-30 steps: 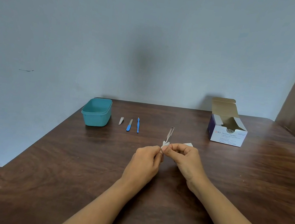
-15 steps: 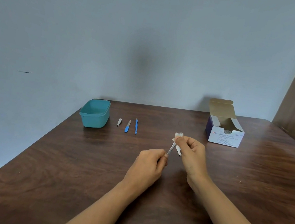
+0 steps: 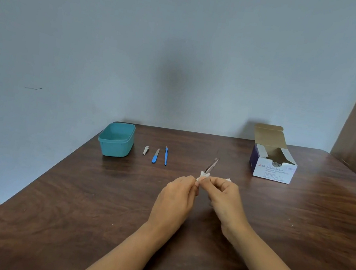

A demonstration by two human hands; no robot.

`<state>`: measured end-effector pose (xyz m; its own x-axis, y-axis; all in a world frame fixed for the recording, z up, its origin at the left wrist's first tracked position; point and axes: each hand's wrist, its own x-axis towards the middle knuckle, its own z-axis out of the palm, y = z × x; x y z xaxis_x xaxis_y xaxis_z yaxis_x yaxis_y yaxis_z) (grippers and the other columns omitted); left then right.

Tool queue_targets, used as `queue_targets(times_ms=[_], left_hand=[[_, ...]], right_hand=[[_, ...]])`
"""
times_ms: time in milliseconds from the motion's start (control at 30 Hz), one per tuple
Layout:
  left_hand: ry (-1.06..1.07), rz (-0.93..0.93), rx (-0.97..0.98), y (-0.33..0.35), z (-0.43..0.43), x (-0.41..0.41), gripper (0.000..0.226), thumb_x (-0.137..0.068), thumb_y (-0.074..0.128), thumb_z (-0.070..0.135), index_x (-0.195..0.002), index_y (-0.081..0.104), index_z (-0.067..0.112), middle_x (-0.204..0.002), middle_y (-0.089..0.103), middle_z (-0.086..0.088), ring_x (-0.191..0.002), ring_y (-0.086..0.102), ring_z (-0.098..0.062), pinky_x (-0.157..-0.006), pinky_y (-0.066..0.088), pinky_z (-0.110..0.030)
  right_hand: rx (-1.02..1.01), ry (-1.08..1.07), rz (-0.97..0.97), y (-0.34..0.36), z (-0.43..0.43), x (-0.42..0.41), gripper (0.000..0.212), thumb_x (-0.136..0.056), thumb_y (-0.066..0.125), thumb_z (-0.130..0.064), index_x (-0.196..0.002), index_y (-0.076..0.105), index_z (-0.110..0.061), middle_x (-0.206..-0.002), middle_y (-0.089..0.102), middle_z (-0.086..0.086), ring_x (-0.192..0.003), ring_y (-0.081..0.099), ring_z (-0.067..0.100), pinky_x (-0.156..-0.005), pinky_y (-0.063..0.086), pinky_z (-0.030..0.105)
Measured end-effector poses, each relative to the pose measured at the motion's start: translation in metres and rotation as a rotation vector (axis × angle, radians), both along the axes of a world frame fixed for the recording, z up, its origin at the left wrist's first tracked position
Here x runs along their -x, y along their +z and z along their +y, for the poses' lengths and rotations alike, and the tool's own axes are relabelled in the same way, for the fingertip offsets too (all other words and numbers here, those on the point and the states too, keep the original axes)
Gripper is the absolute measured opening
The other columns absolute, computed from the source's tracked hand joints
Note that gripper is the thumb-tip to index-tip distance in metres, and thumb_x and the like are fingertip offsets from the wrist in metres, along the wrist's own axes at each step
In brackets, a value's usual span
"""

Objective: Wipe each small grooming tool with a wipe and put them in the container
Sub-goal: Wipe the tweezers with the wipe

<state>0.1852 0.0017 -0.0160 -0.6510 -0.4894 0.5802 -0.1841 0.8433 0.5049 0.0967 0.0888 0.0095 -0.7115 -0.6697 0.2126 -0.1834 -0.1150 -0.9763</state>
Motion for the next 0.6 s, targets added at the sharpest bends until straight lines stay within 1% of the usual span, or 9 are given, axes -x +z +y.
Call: queue_targets(times_ms=[100, 233, 300, 400, 500, 567, 600], left_hand=[[0.022, -0.007, 0.07, 0.0, -0.002, 0.0, 0.042, -0.091, 0.022, 0.042, -0.08, 0.053, 0.016, -0.074, 0.054, 0.003, -0.069, 0.05, -0.015, -0.062, 0.043, -0.033], [0.014, -0.029, 0.1, -0.001, -0.002, -0.001, 0.041, -0.091, 0.021, 0.04, -0.08, 0.052, 0.015, -0.074, 0.053, 0.002, -0.068, 0.049, -0.015, -0.061, 0.04, -0.031], [0.016, -0.044, 0.107, -0.002, -0.003, 0.0, 0.041, -0.091, 0.02, 0.04, -0.08, 0.051, 0.015, -0.074, 0.053, 0.002, -0.07, 0.049, -0.015, -0.062, 0.039, -0.03], [0.0, -0.049, 0.115, -0.001, -0.002, 0.001, 0.034, -0.095, 0.028, 0.035, -0.081, 0.053, 0.016, -0.076, 0.054, 0.003, -0.07, 0.049, -0.014, -0.063, 0.04, -0.029], [-0.022, -0.078, 0.102, -0.002, 0.001, 0.003, 0.026, -0.099, 0.037, 0.028, -0.083, 0.054, 0.016, -0.078, 0.056, 0.002, -0.072, 0.051, -0.015, -0.066, 0.043, -0.033], [-0.049, -0.077, 0.076, -0.001, 0.003, 0.004, 0.025, -0.098, 0.04, 0.026, -0.081, 0.053, 0.016, -0.076, 0.055, 0.002, -0.072, 0.051, -0.016, -0.066, 0.044, -0.034], [-0.063, -0.069, 0.063, 0.0, 0.004, 0.004, 0.024, -0.097, 0.04, 0.025, -0.079, 0.053, 0.016, -0.075, 0.054, 0.003, -0.072, 0.051, -0.015, -0.066, 0.044, -0.034]], right_hand=[[-0.011, 0.015, -0.013, 0.004, 0.002, -0.002, 0.027, -0.091, 0.06, -0.011, -0.065, 0.067, -0.008, -0.041, 0.051, -0.017, -0.045, 0.048, -0.006, -0.053, 0.035, 0.01], [-0.063, 0.038, -0.044, 0.006, 0.004, 0.001, 0.022, -0.09, 0.063, -0.015, -0.069, 0.071, -0.012, -0.043, 0.053, -0.019, -0.047, 0.05, -0.01, -0.061, 0.031, 0.016], [-0.089, 0.037, -0.03, 0.005, 0.003, 0.002, 0.019, -0.089, 0.064, -0.016, -0.072, 0.072, -0.012, -0.043, 0.054, -0.019, -0.047, 0.05, -0.011, -0.061, 0.031, 0.016], [-0.052, -0.019, -0.008, 0.006, 0.002, 0.003, 0.019, -0.088, 0.065, -0.013, -0.071, 0.072, -0.008, -0.04, 0.051, -0.017, -0.043, 0.047, -0.005, -0.053, 0.034, 0.012], [0.017, -0.104, -0.049, 0.005, -0.001, 0.009, 0.02, -0.087, 0.065, -0.012, -0.07, 0.07, -0.004, -0.04, 0.045, -0.015, -0.041, 0.041, -0.001, -0.047, 0.033, 0.008], [0.061, -0.145, -0.091, 0.004, -0.002, 0.016, 0.025, -0.086, 0.067, -0.014, -0.073, 0.068, 0.007, -0.046, 0.041, -0.011, -0.043, 0.036, 0.002, -0.047, 0.033, 0.01], [0.074, -0.162, -0.115, 0.004, -0.002, 0.018, 0.026, -0.086, 0.067, -0.015, -0.076, 0.068, 0.008, -0.048, 0.041, -0.008, -0.044, 0.036, 0.002, -0.048, 0.034, 0.011]])
